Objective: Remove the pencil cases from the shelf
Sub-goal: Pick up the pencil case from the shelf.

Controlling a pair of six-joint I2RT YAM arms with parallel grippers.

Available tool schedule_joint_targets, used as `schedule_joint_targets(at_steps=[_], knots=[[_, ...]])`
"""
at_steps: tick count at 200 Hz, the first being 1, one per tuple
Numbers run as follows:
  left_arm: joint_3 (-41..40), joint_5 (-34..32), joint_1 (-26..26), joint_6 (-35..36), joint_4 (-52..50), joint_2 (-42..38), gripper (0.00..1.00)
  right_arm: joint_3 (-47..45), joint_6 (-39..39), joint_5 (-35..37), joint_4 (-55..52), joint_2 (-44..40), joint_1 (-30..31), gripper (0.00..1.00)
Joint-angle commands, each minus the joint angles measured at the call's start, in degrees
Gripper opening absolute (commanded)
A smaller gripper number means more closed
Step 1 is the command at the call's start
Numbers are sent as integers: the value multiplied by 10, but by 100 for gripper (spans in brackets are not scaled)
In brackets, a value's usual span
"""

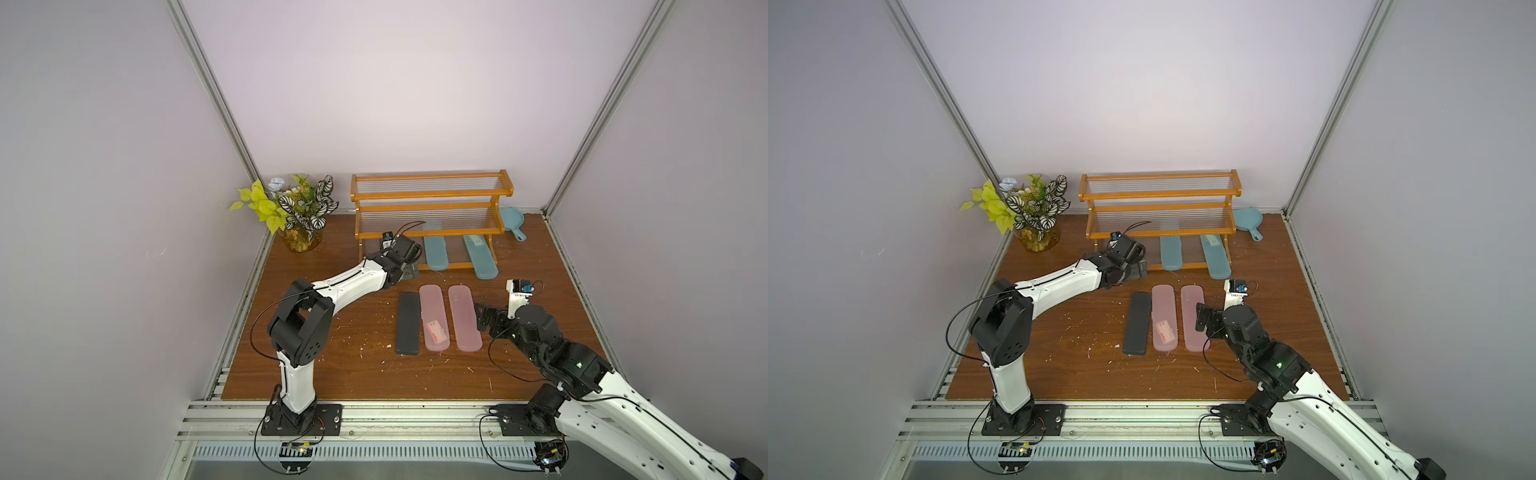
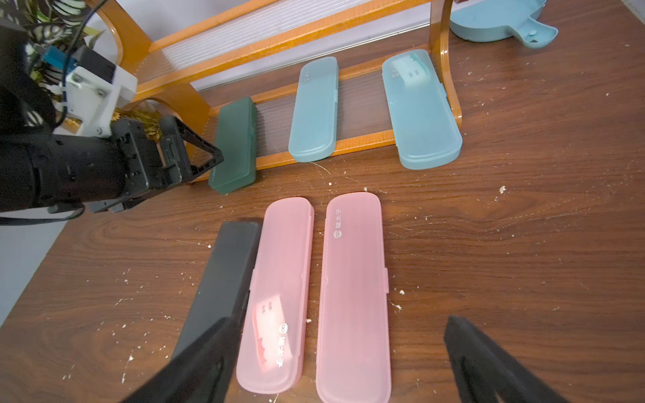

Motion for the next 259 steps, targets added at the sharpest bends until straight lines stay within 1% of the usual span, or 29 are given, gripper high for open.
schedule_joint_targets(at_steps=[1,20,57,121,179,223,259], knots=[[14,-45,-12,4,17,12,99,15,-11,19,4,11,-3,99],[13,-55,-17,11,35,23,98,17,-18,22,7,21,-3,99],[3,-52,-21,18,77,42,95,16,-29,27,7,19,-3,99],[16,-51,-21,27,89,82,90,21,-48,26,5,25,-7,99],[16,-56,-21,38,102,98,85,26,-61,27,4,27,-12,99],[23,-56,-21,48,110,109,78,28,-67,26,0,27,-16,99],[23,-57,-20,49,112,114,71,29,-70,26,-2,27,-18,99]])
